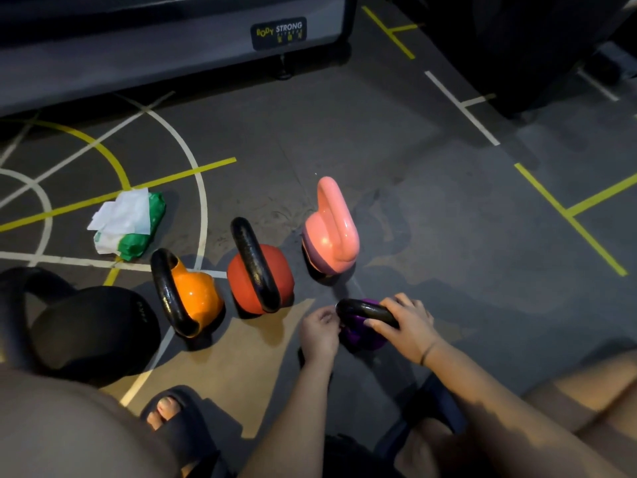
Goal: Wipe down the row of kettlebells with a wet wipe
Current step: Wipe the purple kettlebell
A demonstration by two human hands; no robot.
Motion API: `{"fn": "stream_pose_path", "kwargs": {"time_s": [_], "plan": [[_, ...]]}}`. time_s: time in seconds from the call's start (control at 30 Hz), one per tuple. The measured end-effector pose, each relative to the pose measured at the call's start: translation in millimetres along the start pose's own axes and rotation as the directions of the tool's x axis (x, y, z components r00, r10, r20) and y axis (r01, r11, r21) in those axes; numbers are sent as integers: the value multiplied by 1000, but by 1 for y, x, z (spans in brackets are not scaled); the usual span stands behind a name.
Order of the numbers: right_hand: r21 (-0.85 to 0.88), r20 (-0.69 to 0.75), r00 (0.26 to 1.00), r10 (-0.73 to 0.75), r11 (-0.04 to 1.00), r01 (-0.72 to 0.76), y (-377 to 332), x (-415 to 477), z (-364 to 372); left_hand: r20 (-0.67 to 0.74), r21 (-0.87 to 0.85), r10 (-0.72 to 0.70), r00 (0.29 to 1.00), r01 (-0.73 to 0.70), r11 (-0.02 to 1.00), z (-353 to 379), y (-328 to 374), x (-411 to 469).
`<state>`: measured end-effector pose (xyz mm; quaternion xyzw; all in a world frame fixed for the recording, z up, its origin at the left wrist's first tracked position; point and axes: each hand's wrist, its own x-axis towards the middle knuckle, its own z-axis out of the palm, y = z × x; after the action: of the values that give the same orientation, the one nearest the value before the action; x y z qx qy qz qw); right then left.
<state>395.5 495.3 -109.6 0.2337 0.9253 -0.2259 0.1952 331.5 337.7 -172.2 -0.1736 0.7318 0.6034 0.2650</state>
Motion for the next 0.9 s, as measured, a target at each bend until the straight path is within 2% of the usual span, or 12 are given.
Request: {"fn": "stream_pose_path", "kwargs": {"time_s": [0.07, 0.2, 0.27, 0.33, 0.4, 0.47, 0.53, 0.6, 0.7, 0.77, 0.83, 0.9], "plan": [[12, -2, 1000, -4, 1000, 4, 0, 1, 0, -78, -169, 39, 996, -52, 984, 0, -1, -12], [21, -21, 1000, -4, 1000, 5, 0, 2, -1, -152, -249, 173, 973, -207, 946, 4, 8, -29], [24, -21, 1000, -8, 1000, 9, -1, 2, 0, -110, -176, 264, 958, -280, 944, 4, 8, -28], [26, -15, 1000, -12, 1000, 13, -1, 0, 0, -83, 0, 297, 951, -298, 955, 1, 0, -18], [24, -18, 1000, -22, 999, 23, -1, -1, 1, -37, 170, 215, 976, -206, 964, -4, -9, -5], [29, -24, 999, -29, 999, 30, -1, -1, 0, 26, 288, 3, 1000, -11, 958, -2, -12, 1], [35, -18, 999, -30, 999, 31, -1, 0, -1, -4, 182, -100, 995, 99, 978, 6, -9, 6], [40, -17, 999, -36, 999, 37, 0, 0, -1, -90, 30, -95, 991, 98, 995, 10, -4, 2], [39, -31, 999, -29, 999, 31, 3, -1, 0, -179, -7, 91, 980, -93, 996, 6, 5, -17], [21, -41, 999, -28, 999, 29, 2, -1, 0, -181, -17, 244, 953, -251, 968, 6, 15, -31], [-25, -37, 999, -27, 999, 26, 0, 0, -1, -78, 48, 395, 915, -392, 919, 11, 24, -44], [-73, -18, 1000, -13, 997, 11, -4, -1, 1, 42, 237, 531, 846, -525, 817, 14, 27, -53]]}}
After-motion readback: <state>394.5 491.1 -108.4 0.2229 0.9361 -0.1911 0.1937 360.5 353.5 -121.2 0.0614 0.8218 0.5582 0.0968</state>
